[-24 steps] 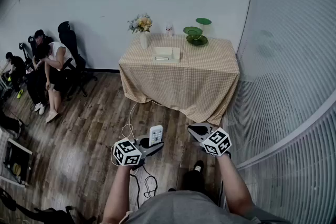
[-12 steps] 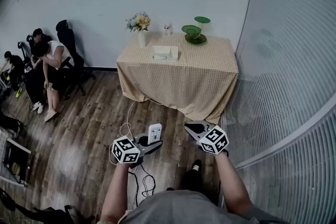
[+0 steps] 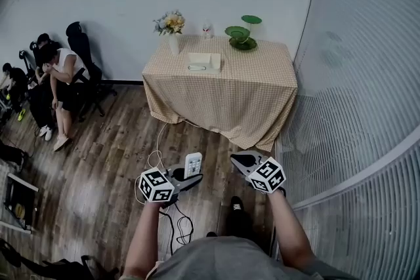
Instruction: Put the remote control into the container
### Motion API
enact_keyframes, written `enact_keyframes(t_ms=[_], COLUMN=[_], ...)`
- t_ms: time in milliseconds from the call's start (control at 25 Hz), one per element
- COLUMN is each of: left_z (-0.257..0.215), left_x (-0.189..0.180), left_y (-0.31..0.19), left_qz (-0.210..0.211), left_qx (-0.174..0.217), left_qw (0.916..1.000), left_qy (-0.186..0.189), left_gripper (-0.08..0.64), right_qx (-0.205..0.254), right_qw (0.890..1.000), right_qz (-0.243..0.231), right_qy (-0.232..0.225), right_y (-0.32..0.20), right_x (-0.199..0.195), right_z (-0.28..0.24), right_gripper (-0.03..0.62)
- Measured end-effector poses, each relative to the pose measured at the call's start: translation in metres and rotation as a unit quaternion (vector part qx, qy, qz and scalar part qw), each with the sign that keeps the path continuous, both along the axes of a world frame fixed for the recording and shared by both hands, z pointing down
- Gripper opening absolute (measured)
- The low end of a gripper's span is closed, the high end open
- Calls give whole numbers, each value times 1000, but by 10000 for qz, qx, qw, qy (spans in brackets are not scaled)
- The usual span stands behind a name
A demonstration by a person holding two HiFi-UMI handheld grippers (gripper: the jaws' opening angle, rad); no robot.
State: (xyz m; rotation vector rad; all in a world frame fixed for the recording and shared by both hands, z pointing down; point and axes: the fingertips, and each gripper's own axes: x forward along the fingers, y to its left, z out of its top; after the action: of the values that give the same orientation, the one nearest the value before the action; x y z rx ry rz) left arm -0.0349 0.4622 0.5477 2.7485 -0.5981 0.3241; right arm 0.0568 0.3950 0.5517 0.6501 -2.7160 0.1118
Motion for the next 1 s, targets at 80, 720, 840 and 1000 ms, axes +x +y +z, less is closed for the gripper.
enact_keyframes(t_ms=[80,720,840,1000], left_z=[3,11,8,4], left_x=[3,27,33,43], left_y=[-3,-91,-112,-136], left_qz=[13,-94,-118,-172], left_qx=[-8,-162,-150,-161], left_qw=[10000,9998,9998,9997], left_qy=[-16,40,50,60], left_gripper=[86,86,86,86], right_qx=[-24,-123,-98,-85], right_qw=[10000,9992,9987,9981], right_qz=[-26,-320,-430,-533], right_qy=[-9,196,245,306], right_y=[-2,-94,-113,-138], right_x=[2,25,28,35], right_z=[5,22,19,14], right_gripper=[18,18,19,18])
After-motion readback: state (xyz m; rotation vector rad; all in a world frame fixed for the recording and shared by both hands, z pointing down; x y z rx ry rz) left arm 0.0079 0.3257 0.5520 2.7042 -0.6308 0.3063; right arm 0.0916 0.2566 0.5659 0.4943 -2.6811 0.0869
